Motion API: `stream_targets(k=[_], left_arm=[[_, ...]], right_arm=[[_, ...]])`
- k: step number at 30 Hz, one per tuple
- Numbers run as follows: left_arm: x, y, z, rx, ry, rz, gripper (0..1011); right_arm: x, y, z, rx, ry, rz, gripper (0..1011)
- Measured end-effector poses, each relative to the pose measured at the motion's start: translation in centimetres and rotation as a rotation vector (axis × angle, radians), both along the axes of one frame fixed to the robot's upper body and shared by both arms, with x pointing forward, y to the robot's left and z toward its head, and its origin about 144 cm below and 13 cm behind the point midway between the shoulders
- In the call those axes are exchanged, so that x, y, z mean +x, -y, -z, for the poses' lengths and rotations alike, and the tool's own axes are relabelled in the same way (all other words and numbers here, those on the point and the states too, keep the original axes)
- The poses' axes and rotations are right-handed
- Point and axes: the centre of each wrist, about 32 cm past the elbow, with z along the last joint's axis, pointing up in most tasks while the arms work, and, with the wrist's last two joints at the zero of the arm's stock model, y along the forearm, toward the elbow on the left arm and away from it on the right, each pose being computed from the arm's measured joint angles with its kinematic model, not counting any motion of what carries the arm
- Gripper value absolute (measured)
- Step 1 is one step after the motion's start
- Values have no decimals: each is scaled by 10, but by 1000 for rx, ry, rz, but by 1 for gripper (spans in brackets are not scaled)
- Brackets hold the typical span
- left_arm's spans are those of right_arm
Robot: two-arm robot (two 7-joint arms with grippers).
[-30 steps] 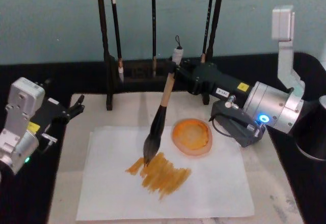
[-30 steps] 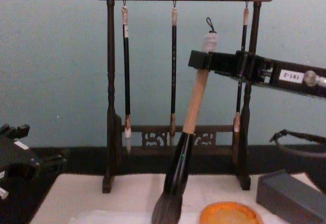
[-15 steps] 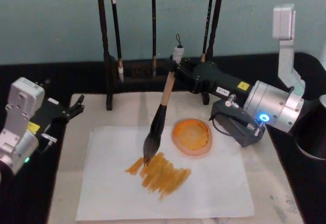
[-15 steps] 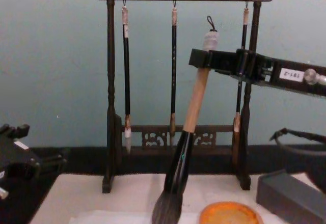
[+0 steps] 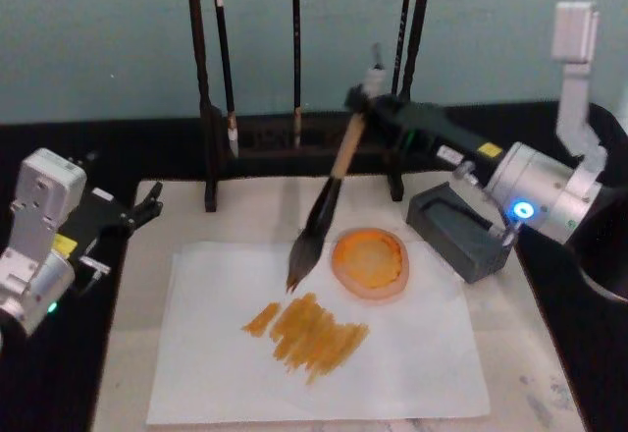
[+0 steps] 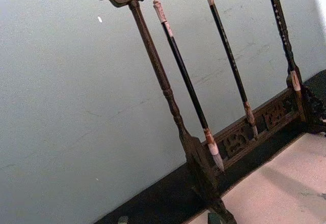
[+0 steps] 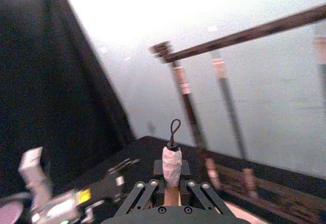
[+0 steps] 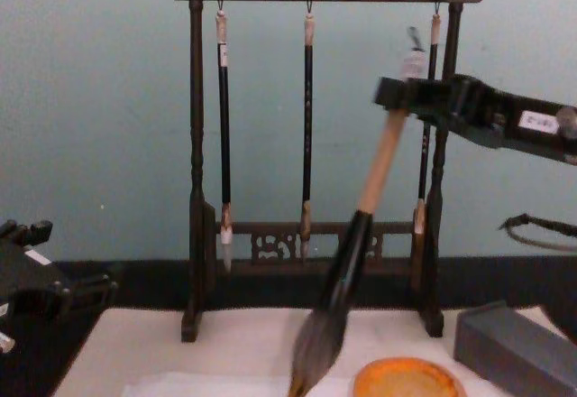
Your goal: Pick up the brush from the inkstone, write on the paper, then place the brush back to its original position.
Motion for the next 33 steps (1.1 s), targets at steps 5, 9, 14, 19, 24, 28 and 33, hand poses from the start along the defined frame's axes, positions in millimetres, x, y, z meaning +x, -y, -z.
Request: stream_targets(k=[5, 9, 14, 19, 24, 28, 33], left_arm=[[0, 0, 0, 0, 0, 0, 1010], [0, 0, 0, 0, 0, 0, 1010], [0, 0, 0, 0, 0, 0, 1010], [0, 0, 0, 0, 0, 0, 1010], [0, 0, 0, 0, 0, 0, 1010], [0, 0, 0, 0, 0, 0, 1010], [0, 0, 0, 0, 0, 0, 1009]], right_arm=[[4, 17, 3, 41, -78, 115, 156], [4, 34, 5, 90, -156, 192, 156], [2, 57, 12, 189, -269, 254, 156], [-2, 71, 20, 274, -348, 279, 156], [-4, 77, 32, 343, -420, 296, 156], [-6, 81, 42, 387, -468, 310, 156], [-5, 85, 52, 436, -514, 321, 156]])
